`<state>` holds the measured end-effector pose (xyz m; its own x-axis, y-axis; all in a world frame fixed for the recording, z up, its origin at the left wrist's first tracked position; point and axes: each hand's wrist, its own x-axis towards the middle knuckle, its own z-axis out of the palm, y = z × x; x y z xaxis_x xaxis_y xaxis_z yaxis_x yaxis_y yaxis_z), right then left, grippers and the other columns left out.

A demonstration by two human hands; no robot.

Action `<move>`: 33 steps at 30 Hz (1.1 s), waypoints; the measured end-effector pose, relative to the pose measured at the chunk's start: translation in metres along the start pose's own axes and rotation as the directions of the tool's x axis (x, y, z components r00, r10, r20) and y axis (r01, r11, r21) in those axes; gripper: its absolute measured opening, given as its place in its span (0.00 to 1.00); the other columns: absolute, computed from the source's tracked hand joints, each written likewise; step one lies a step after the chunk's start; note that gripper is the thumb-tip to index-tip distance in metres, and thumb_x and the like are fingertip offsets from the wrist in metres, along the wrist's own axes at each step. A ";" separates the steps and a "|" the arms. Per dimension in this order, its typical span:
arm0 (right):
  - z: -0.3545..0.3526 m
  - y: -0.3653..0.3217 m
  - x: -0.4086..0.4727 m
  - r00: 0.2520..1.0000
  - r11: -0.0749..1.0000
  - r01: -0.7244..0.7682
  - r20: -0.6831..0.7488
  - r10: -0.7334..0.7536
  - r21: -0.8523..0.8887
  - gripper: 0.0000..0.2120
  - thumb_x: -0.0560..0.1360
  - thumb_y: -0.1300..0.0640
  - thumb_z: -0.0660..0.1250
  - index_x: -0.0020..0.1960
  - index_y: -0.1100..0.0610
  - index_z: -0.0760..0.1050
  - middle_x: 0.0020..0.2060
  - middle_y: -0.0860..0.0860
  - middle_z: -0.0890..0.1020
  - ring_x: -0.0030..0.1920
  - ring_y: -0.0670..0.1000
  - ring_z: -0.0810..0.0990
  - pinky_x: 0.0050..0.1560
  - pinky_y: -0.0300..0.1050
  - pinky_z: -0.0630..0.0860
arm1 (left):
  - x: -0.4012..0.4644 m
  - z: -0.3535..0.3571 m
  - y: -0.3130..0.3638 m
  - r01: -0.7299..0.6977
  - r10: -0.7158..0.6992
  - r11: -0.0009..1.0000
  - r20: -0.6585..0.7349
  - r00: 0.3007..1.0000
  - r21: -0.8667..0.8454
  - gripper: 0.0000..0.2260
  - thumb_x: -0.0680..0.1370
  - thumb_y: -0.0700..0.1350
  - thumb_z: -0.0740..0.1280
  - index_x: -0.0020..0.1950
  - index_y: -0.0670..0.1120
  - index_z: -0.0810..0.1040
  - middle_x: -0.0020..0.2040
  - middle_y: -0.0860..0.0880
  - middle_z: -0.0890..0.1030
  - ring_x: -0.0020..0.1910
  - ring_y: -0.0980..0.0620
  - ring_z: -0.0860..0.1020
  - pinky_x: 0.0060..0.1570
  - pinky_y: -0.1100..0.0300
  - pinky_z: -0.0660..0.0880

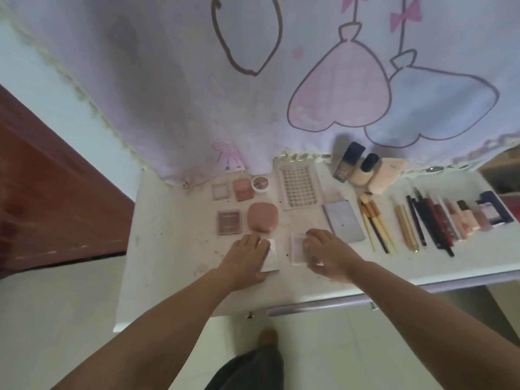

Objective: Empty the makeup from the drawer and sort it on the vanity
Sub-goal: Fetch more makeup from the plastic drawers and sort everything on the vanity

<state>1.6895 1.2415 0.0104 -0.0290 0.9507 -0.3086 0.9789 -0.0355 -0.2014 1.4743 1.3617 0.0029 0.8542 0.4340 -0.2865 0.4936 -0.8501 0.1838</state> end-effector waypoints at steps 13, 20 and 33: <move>-0.048 0.014 -0.037 0.898 0.933 -0.350 -0.256 0.359 0.080 0.19 0.79 0.43 0.55 0.65 0.51 0.69 0.73 0.51 0.63 0.73 0.53 0.61 0.74 0.55 0.50 | 0.052 -0.078 0.028 -0.183 0.186 0.982 -0.190 0.964 0.035 0.20 0.77 0.55 0.61 0.64 0.45 0.68 0.62 0.46 0.70 0.60 0.45 0.70 0.59 0.50 0.69; -0.035 0.015 -0.171 0.514 0.598 -0.790 -0.387 0.765 0.134 0.25 0.80 0.42 0.44 0.75 0.48 0.54 0.76 0.53 0.54 0.76 0.53 0.50 0.73 0.61 0.40 | 0.091 -0.104 0.147 -0.469 0.531 0.846 -0.333 0.779 0.251 0.21 0.79 0.54 0.58 0.68 0.44 0.68 0.65 0.43 0.72 0.64 0.43 0.69 0.65 0.50 0.64; 0.169 -0.231 -0.490 -0.213 -0.185 -0.906 -0.032 0.977 0.382 0.28 0.79 0.40 0.41 0.77 0.48 0.48 0.77 0.52 0.50 0.77 0.52 0.46 0.72 0.63 0.37 | -0.134 0.062 0.411 -0.891 0.897 0.367 0.150 0.415 0.268 0.27 0.80 0.58 0.51 0.77 0.49 0.53 0.75 0.45 0.57 0.74 0.46 0.55 0.71 0.44 0.49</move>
<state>1.4437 0.7315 0.0514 0.9686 -0.2271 -0.1015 -0.2320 -0.9720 -0.0384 1.5524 0.9352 0.0585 0.7730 -0.6272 -0.0956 -0.6233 -0.7788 0.0701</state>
